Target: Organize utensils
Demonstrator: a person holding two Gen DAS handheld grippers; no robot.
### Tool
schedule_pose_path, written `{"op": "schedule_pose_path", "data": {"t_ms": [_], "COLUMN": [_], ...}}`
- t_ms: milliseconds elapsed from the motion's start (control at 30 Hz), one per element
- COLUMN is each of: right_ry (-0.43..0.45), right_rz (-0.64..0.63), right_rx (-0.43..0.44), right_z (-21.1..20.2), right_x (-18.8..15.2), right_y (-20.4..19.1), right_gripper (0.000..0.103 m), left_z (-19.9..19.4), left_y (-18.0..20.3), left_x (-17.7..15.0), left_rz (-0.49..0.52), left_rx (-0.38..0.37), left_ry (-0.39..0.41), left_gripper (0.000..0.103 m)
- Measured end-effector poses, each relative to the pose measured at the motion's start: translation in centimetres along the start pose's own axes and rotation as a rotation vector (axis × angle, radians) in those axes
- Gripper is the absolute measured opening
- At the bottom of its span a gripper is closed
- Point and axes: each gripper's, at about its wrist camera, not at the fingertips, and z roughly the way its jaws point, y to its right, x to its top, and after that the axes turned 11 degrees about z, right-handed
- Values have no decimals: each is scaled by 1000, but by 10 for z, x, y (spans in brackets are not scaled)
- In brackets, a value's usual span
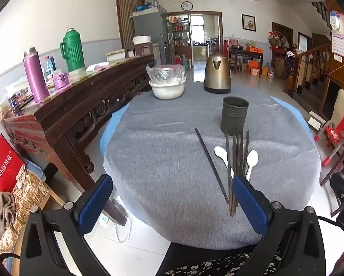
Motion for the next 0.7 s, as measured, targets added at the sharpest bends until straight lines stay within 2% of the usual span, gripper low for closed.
{"op": "schedule_pose_path", "data": {"t_ms": [700], "right_ry": [9], "right_rz": [-25], "right_rx": [38], "right_z": [3], "right_x": [3], "right_y": [-4], "right_gripper": [103], "left_z": [6], "left_y": [-1], "left_x": [-1], "left_rz": [-3], "left_rx": [-18], "left_ry": [-20], "left_gripper": [103]}}
